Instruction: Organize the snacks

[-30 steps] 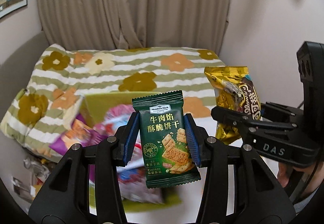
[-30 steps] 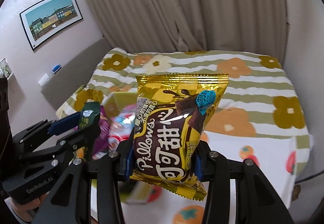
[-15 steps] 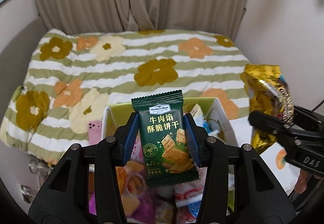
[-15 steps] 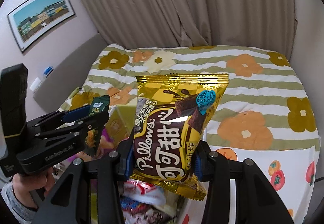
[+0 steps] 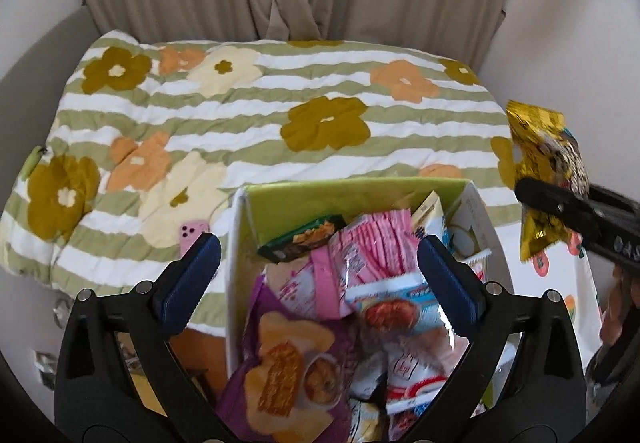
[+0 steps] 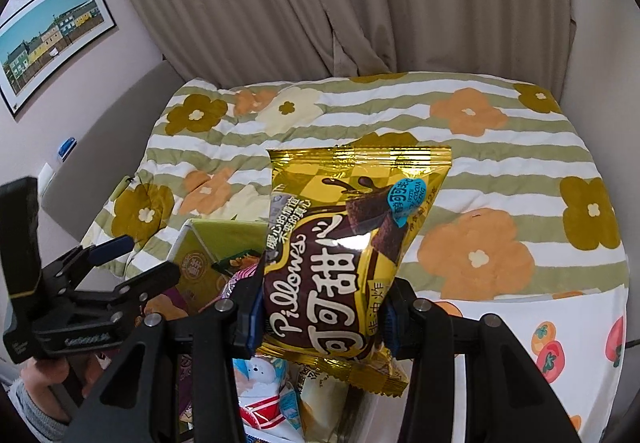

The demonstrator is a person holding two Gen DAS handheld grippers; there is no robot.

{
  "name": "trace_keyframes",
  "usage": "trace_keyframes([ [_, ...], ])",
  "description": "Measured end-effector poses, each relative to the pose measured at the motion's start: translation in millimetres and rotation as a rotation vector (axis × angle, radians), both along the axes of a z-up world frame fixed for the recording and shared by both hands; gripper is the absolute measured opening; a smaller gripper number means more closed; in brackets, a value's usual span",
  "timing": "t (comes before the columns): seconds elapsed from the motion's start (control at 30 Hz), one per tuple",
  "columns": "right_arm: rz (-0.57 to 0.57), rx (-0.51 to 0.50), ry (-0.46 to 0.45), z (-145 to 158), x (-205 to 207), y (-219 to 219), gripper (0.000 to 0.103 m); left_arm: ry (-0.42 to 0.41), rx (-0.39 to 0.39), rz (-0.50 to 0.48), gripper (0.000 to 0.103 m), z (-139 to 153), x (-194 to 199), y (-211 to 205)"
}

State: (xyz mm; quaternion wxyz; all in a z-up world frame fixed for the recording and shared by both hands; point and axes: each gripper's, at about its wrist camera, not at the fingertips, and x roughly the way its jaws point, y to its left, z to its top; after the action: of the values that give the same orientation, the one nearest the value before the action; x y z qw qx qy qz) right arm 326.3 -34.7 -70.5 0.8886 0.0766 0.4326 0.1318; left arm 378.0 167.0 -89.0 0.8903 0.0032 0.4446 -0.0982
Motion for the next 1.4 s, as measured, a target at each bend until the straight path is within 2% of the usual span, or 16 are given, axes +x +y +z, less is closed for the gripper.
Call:
trace_keyframes([
  [0.2, 0.035, -0.035, 0.036, -5.1, 15.1, 14.9, 0.042, -0.013, 0.008, 0.008, 0.098, 0.4, -8.0, 8.0],
  [0.3, 0.039, -0.059, 0.053, -11.6, 24.7, 21.6, 0.048, -0.014, -0.001, 0.009, 0.098, 0.9, -8.8, 11.9],
  [0.33, 0.029, -0.061, 0.052, -14.0, 27.3, 22.2, 0.064, -0.016, -0.003, 0.009, 0.098, 0.9, -9.2, 13.2],
  [0.37, 0.029, -0.066, 0.066, -18.1, 29.7, 22.9, 0.087, -0.016, -0.002, 0.011, 0.098, 0.7, -9.1, 13.6],
  [0.4, 0.030, -0.068, 0.074, -21.1, 30.9, 23.4, 0.094, -0.017, -0.002, 0.012, 0.098, 0.5, -9.7, 14.6],
  [0.43, 0.034, -0.066, 0.084, -24.6, 31.3, 23.1, 0.095, -0.018, -0.002, 0.013, 0.098, 0.0, -10.2, 15.6],
  [0.63, 0.042, -0.058, 0.111, -39.2, 25.7, 20.5, 0.095, -0.015, -0.015, 0.033, 0.098, -2.2, -20.3, 13.3],
  [0.77, 0.044, -0.052, 0.069, -27.7, 13.3, 16.3, 0.095, -0.033, -0.003, 0.045, 0.098, 4.9, -36.7, 7.6],
  [0.9, 0.047, -0.044, 0.016, -7.3, -8.3, 10.3, 0.095, -0.077, 0.008, 0.054, 0.098, 24.4, -62.9, -2.3],
  [1.17, 0.016, -0.036, -0.128, 50.0, -93.7, -19.0, 0.095, -0.221, 0.018, 0.051, 0.098, 80.8, -147.3, -35.6],
  [1.33, -0.036, -0.064, -0.209, 74.5, -160.6, -43.5, 0.095, -0.295, 0.014, 0.051, 0.099, 99.5, -210.0, -59.6],
  [1.4, -0.063, -0.081, -0.228, 80.5, -188.2, -54.0, 0.095, -0.329, 0.022, 0.058, 0.103, 103.8, -235.3, -67.1],
])
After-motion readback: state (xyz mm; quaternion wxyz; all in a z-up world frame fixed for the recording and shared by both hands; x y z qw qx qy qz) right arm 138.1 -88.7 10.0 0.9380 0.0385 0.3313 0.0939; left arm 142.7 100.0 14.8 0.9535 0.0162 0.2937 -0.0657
